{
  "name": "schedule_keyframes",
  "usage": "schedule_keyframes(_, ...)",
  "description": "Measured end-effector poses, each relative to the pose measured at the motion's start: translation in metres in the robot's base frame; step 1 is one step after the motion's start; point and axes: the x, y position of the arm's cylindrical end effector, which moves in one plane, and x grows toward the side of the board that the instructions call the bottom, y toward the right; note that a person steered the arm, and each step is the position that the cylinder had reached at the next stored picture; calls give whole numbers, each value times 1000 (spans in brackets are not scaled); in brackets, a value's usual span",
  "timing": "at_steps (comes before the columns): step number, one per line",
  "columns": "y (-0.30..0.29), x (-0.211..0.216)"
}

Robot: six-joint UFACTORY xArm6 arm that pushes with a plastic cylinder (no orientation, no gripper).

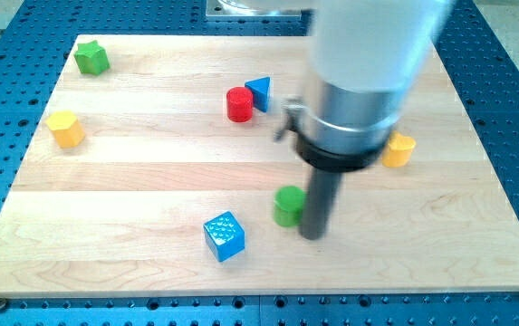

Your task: Place the green circle diagonally right to the green star

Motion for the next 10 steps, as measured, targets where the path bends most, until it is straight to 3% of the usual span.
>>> schedule_keyframes(1, -7, -5)
schedule_keyframes(2, -90, -41)
schedule_keyframes(3, -154, -114)
schedule_keyframes(4, -177, -130)
schedule_keyframes(6, -171, -30)
schedule_keyframes(10, -171, -66)
